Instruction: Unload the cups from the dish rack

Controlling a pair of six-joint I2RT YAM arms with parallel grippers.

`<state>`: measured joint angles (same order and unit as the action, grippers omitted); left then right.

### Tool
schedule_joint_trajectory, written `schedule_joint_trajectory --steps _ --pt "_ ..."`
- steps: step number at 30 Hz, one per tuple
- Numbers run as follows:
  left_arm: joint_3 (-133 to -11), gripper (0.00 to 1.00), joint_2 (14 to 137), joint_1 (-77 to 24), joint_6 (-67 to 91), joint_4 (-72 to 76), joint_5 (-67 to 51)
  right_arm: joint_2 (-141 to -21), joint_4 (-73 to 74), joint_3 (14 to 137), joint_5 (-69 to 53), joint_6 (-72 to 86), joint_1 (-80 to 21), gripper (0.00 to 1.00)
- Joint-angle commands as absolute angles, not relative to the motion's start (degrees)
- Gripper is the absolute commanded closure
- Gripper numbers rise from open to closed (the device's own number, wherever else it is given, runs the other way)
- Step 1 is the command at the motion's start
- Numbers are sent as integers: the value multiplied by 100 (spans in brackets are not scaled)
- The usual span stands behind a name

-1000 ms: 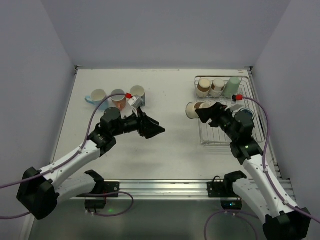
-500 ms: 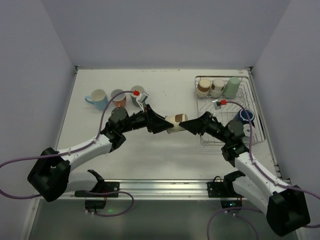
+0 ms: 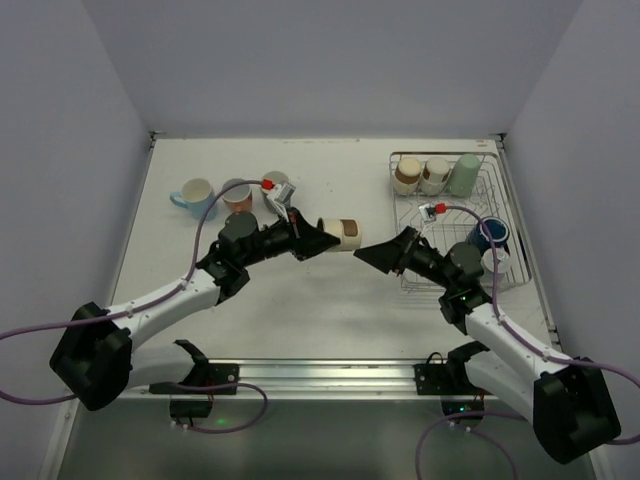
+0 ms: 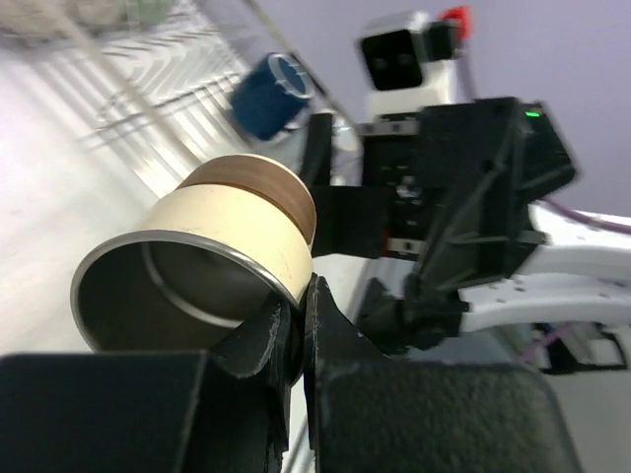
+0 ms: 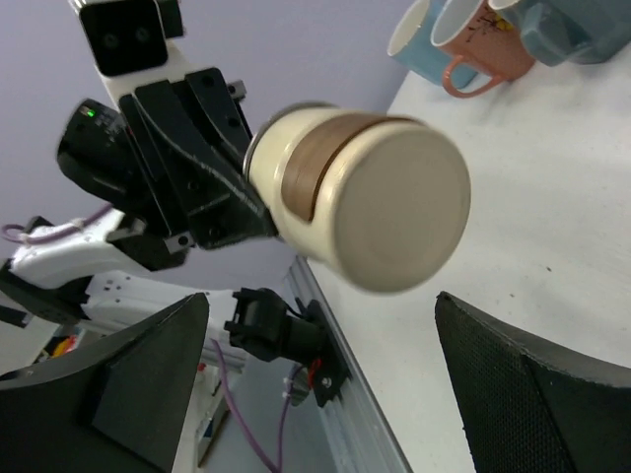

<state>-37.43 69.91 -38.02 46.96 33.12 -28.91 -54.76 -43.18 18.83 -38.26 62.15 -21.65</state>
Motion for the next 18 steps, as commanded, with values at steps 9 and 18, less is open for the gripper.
schedule_joint_trajectory --steps 9,18 --pt "-5080 100 6785 -3473 1969 -2582 579 -4403 -1012 2426 -2321 4123 -2188 1" --pt "-5598 100 7461 -2531 1222 -3585 1423 -4342 -826 2382 -2416 3929 -2197 1"
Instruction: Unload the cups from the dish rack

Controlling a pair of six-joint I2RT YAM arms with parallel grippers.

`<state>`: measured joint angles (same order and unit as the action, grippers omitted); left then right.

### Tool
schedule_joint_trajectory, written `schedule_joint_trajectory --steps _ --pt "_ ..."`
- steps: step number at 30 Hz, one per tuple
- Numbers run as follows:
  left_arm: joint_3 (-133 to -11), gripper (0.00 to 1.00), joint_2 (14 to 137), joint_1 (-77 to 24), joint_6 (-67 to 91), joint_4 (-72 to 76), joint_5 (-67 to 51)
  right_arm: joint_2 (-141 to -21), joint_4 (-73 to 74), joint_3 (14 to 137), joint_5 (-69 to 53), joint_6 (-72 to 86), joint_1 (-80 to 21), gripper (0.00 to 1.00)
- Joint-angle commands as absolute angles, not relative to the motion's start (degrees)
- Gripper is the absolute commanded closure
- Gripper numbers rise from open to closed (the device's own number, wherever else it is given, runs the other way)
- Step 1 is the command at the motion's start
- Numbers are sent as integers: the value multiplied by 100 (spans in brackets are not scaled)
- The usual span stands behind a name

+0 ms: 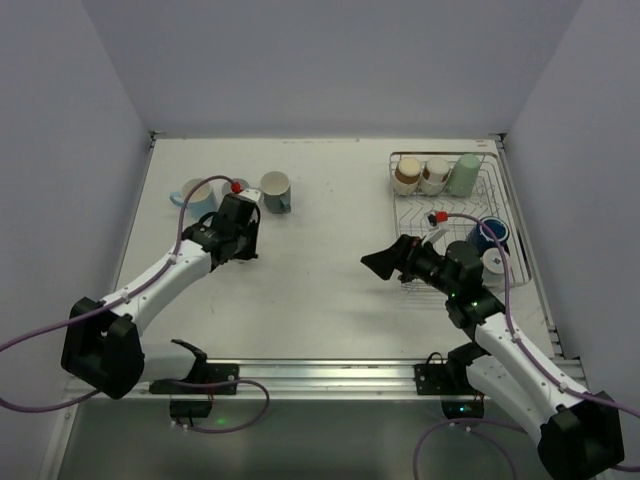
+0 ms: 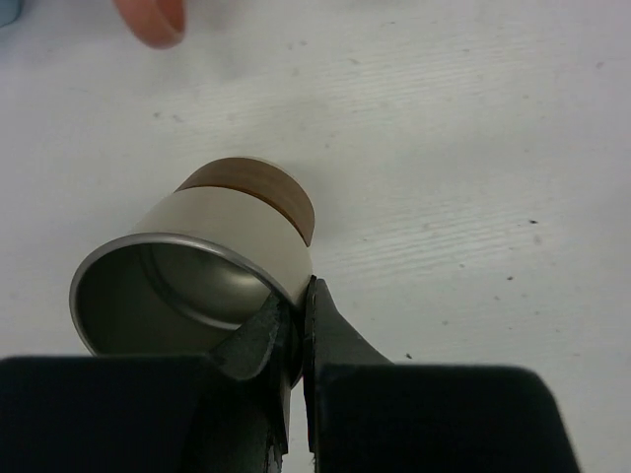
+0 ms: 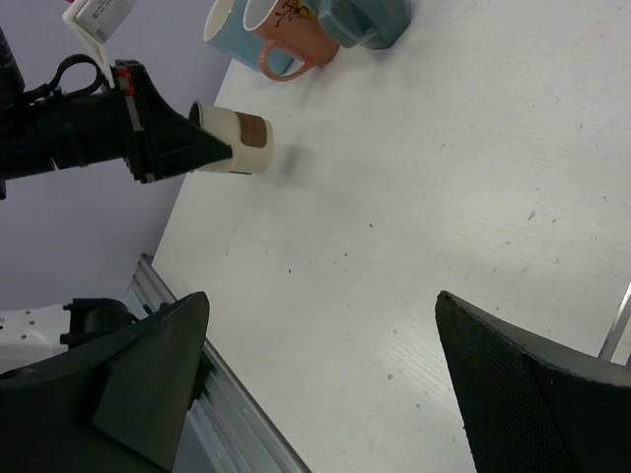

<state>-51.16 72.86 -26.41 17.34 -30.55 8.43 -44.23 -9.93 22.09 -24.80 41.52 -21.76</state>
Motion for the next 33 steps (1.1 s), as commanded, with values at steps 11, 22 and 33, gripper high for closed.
schedule_joint_trajectory --steps 11,22,33 --pt "-5563 90 8402 -2505 1318 -3481 2117 -3982 -378 2505 -2197 3709 -2188 1" --pt "-5633 43 7868 -2514 1362 -3393 2206 -4157 -158 2733 -1802 3595 -2188 1" --pt "-5151 13 4899 -2584 1389 -1663 -182 -4955 887 4059 217 3262 -2180 29"
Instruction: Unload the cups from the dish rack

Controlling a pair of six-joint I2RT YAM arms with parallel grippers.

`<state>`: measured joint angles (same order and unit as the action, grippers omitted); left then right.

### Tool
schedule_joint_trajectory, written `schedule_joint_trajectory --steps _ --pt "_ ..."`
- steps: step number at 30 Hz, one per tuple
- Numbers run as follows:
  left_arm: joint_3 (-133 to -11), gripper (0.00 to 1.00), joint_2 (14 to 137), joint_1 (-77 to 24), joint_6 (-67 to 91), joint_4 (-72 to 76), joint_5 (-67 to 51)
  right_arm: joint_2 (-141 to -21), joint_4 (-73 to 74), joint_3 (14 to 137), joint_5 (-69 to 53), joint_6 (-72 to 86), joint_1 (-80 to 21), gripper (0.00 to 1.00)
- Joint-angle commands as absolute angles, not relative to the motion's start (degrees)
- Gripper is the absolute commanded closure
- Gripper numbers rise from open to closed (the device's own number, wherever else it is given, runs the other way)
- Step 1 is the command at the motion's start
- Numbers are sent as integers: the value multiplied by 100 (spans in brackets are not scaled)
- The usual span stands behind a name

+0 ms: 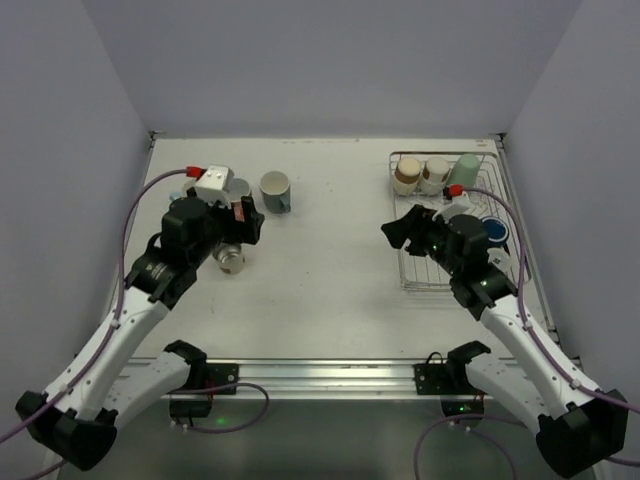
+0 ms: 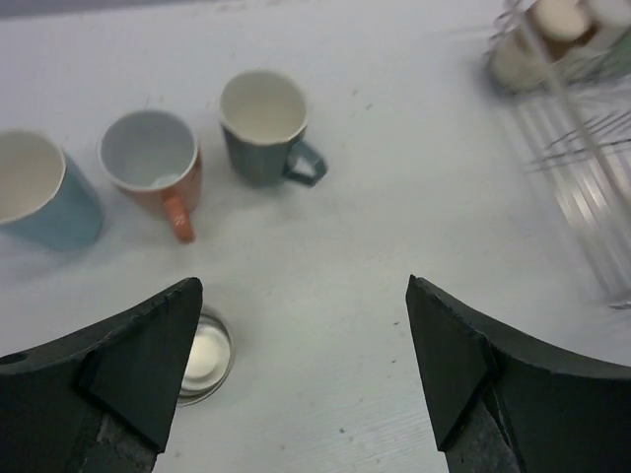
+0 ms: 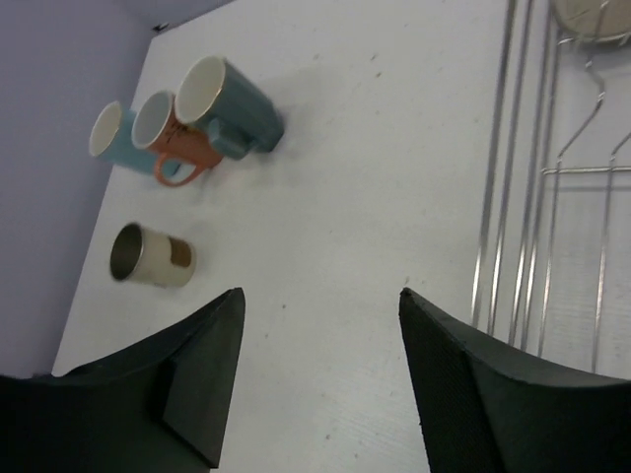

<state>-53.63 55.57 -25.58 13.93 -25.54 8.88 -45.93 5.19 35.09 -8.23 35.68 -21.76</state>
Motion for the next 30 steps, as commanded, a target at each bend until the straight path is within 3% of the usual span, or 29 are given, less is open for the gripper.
schedule_joint_trajectory --steps 1,5,11,15,19,27,30 --pt "-4994 11 4748 -2584 1397 -1574 -576 -5122 1018 4374 794 3174 -2171 36" --pt "-4501 10 4123 -2593 1397 -1328 -1308 -6194 1292 5350 1633 2804 -1978 48" --pt "-4104 7 3683 -2602 1345 -1239 -1520 -8163 1687 6897 2109 2505 -1705 49" --pt "-4131 7 3578 -2610 1371 -1239 -1740 -9314 2064 7882 2337 2505 -1565 28" --pt "-4122 5 3437 -2900 1310 -1301 -1468 -10194 2241 8812 2373 2514 -1450 17" --pt "-4131 4 3445 -3059 1266 -1327 -1415 -11206 2443 9606 2250 2663 -1248 13" --pt "-4140 4 3498 -3059 1257 -1336 -1380 -11460 2452 9825 2154 2663 -1222 16"
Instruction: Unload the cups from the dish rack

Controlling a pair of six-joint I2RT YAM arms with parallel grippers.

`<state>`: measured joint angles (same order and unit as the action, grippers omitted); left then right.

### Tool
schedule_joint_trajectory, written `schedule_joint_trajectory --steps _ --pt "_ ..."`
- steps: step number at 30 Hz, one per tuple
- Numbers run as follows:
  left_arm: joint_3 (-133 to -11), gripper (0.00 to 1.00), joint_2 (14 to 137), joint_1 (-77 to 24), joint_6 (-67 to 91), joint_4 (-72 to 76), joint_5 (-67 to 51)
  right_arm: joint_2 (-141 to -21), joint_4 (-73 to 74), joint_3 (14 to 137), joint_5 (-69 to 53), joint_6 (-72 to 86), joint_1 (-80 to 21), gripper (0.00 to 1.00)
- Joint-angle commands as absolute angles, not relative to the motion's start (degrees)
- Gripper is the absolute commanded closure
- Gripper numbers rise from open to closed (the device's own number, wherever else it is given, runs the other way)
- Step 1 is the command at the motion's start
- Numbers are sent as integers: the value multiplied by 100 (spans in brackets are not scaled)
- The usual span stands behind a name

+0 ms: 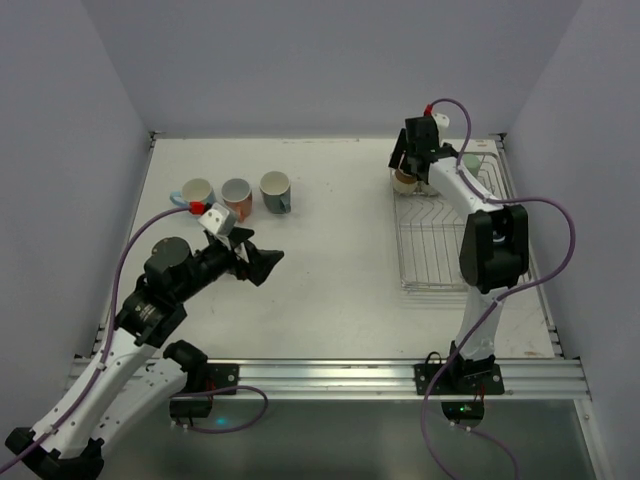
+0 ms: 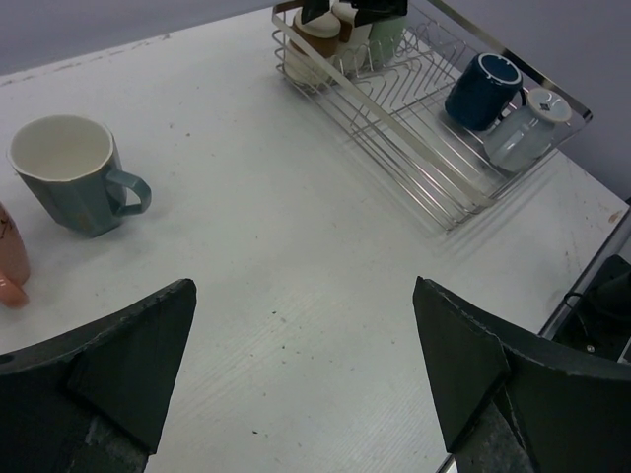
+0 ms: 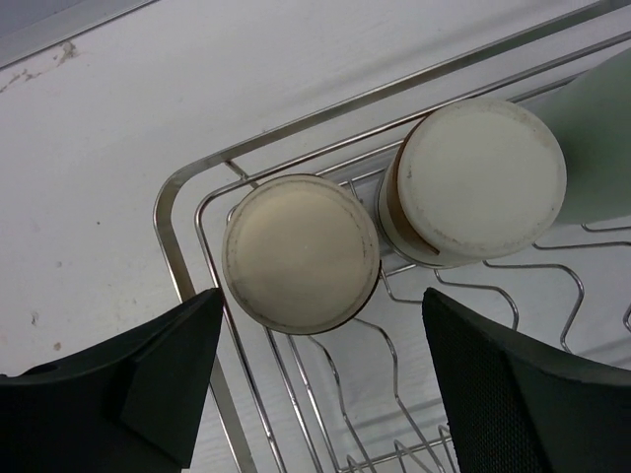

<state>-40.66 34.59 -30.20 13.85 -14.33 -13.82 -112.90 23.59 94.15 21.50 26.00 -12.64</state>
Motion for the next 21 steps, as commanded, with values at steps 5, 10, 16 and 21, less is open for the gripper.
schedule_joint_trajectory --steps 5,10,16,21 --pt "-4140 4 3559 -3050 1248 -1336 -1310 -11698 2478 9958 1951 2681 -1230 20" --pt "-4148 4 3639 -3041 1239 -1345 -1283 -11839 2435 10011 1881 2654 -1239 18" --pt "-4148 4 3718 -3023 1230 -1354 -1239 -11918 2418 10117 1951 2593 -1231 29" --pt "-4157 4 3770 -3015 1222 -1345 -1195 -11375 2022 9695 2039 2532 -1266 61"
